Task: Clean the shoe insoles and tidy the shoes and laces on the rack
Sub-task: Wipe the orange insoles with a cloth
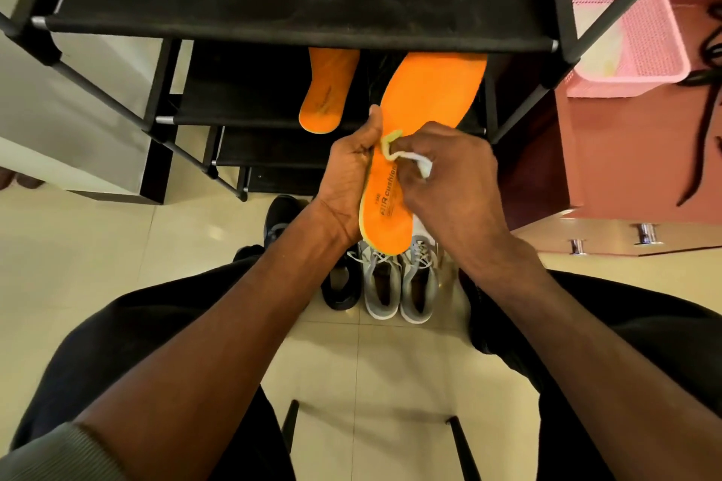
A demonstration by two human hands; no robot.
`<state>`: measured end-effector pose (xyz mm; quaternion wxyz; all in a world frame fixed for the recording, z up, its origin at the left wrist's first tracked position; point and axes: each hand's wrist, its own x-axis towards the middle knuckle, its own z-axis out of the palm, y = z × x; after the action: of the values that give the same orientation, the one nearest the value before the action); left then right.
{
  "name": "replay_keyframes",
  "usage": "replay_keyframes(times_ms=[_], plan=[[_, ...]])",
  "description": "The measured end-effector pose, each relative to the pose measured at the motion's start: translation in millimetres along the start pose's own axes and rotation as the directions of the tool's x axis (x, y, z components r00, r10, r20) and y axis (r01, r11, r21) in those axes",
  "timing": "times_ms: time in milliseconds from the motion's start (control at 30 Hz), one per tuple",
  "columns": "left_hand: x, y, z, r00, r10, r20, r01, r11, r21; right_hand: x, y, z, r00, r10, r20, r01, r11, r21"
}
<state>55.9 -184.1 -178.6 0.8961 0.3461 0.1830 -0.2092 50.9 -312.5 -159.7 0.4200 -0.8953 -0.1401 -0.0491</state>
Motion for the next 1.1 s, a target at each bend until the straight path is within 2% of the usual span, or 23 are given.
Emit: replay_keyframes(times_ms=[100, 233, 333, 400, 567, 733, 833, 967, 1033, 1100], plan=[[3, -1, 1, 0.999, -0.032, 0.036, 0.031, 0.999, 0.015, 2, 1, -3, 1.000, -0.011, -0.013, 0.011, 0.999, 0.031], [1, 10, -11, 0.999, 0.008, -0.040, -0.008, 1.000, -0.004, -9, -11, 5, 0.975, -0.126, 0.182, 0.107, 0.988, 0.111], [2, 16, -15, 0.996, -0.005, -0.088, 0.002, 0.999, -0.032, -7, -13, 2, 0.950, -0.114, 0.291, 0.068, 0.984, 0.163], [1, 15, -9, 0.992, -0.060, -0.112, 0.058, 0.998, -0.023, -5, -8, -1, 0.963, -0.065, 0.261, 0.034, 0.992, 0.121], [0, 3, 6, 0.982, -0.142, -0.125, 0.145, 0.989, 0.012, 6, 12, -11, 0.992, 0.105, 0.063, -0.095, 0.984, -0.150], [-4, -4, 7, 0.983, -0.138, -0.118, 0.140, 0.990, 0.010, 15, 20, -20, 0.996, 0.088, -0.022, -0.091, 0.964, -0.249], [-4, -3, 6, 0.986, -0.113, -0.121, 0.115, 0.993, 0.005, 11, 15, -15, 0.996, 0.084, 0.034, -0.075, 0.976, -0.204], [1, 2, -3, 0.987, -0.116, -0.110, 0.111, 0.992, -0.052, -9, -4, 4, 0.982, -0.046, 0.186, 0.067, 0.992, -0.106], [0, 4, -5, 0.987, -0.125, -0.105, 0.116, 0.989, -0.086, -11, -8, 5, 0.972, -0.031, 0.234, 0.035, 0.999, -0.016], [0, 2, -7, 0.984, -0.131, -0.120, 0.120, 0.988, -0.093, -7, -5, 2, 0.967, 0.021, 0.255, -0.013, 0.999, -0.034]])
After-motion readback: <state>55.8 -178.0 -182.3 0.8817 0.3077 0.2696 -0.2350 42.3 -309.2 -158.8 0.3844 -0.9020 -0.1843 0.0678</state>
